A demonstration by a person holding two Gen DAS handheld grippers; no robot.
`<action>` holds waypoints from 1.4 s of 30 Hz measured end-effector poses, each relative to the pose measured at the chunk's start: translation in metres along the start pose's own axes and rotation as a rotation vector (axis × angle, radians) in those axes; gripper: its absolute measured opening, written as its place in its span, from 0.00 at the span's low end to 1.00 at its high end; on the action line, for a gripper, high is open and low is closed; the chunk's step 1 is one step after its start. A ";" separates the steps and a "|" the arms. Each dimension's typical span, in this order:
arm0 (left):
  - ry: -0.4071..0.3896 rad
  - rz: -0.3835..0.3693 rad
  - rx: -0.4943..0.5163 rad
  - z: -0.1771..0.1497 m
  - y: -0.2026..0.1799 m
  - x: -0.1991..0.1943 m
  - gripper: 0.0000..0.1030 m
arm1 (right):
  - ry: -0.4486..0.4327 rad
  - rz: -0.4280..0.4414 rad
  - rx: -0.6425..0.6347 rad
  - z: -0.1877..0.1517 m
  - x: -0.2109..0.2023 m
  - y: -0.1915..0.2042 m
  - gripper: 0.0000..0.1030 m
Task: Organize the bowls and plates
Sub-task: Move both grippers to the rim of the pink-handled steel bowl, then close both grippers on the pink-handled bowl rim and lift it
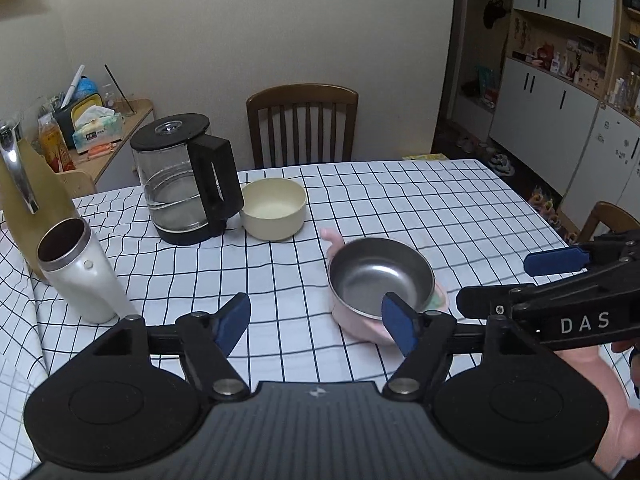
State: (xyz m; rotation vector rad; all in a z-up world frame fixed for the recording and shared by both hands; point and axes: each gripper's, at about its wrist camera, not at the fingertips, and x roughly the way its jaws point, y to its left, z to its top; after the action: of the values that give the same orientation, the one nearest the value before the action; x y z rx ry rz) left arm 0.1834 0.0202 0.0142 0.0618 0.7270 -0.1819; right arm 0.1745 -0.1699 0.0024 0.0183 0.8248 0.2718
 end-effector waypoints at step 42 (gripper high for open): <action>0.346 0.050 -0.068 0.019 -0.013 0.192 0.37 | 0.204 -0.025 -0.041 0.042 0.158 -0.069 0.53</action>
State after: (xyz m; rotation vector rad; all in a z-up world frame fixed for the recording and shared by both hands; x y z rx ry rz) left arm 0.3337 -0.0226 -0.0993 0.0475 1.0751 -0.0989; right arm 0.3227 -0.1935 -0.0914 -0.0594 1.0208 0.2702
